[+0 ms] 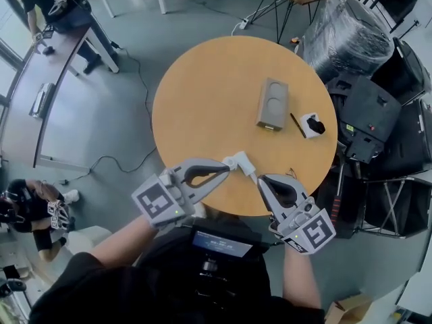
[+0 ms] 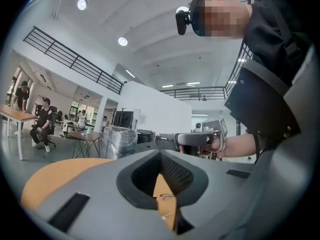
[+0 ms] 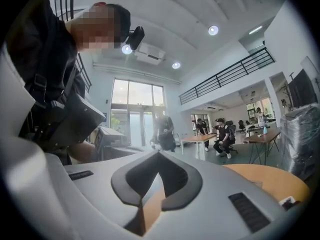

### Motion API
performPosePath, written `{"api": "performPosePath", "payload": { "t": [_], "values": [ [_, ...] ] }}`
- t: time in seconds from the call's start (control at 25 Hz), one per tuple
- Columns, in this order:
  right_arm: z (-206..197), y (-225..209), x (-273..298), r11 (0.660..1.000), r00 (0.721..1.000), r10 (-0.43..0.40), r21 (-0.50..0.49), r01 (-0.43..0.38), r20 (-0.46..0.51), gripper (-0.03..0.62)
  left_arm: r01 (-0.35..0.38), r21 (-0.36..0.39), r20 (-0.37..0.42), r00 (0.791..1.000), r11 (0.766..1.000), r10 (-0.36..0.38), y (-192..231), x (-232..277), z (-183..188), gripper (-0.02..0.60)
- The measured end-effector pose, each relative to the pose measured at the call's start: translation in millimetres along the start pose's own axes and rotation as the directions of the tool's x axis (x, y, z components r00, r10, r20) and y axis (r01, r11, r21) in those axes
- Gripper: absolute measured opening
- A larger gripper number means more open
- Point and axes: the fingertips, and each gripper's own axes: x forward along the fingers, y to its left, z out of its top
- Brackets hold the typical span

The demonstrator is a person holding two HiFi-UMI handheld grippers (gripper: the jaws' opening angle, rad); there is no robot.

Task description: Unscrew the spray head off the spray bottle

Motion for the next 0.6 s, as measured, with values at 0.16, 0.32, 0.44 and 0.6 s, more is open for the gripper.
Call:
{"api": "performPosePath", "payload": {
  "t": [0.16, 0.32, 0.44, 0.6],
  "values": [
    [10.9, 1.7, -1.5, 0.999, 0.999, 0.03, 0.041, -0.032, 0.041, 0.009, -0.009, 0.0, 0.007, 1.0, 1.0, 0.009, -3.6, -2.2, 8.6, 0.023],
    [12.2, 1.2, 0.1, 0.999, 0.999, 0.04, 0.013, -0.041, 0.031, 0.009, -0.012, 0.007, 0.014, 1.0, 1.0, 0.012, -6.4, 1.5, 13.4, 0.023],
    [12.5, 1.2, 4.4, 0.999, 0.998, 0.052, 0.002, -0.052, 0.025, 0.009, -0.008, 0.007, 0.013, 1.0, 1.0, 0.008, -5.8, 3.7, 15.0, 0.021],
    [9.8, 1.7, 10.7, 0.998, 0.998, 0.057, 0.001, -0.057, 0.022, 0.009, -0.01, 0.011, 0.014, 1.0, 1.0, 0.01, -3.5, 2.9, 14.1, 0.021]
  ]
}}
